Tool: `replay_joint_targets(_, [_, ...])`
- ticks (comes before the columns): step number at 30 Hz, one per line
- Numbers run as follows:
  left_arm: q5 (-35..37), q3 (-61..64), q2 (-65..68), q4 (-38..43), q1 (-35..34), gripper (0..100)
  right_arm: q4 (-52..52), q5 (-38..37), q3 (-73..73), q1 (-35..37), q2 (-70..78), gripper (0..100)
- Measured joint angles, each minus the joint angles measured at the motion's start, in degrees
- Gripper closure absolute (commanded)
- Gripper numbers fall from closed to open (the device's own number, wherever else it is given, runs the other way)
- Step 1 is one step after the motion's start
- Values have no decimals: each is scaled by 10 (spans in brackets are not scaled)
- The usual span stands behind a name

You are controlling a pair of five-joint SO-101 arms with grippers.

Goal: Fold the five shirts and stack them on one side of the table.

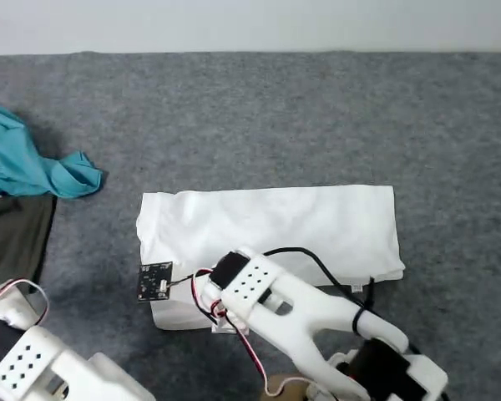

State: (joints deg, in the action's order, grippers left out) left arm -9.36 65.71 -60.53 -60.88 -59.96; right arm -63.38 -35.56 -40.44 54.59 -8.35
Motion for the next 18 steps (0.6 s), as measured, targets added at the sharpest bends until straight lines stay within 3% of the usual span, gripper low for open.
replay_joint_targets(18, [0, 0, 0, 0, -5, 997, 25, -1, 50, 0, 107, 882])
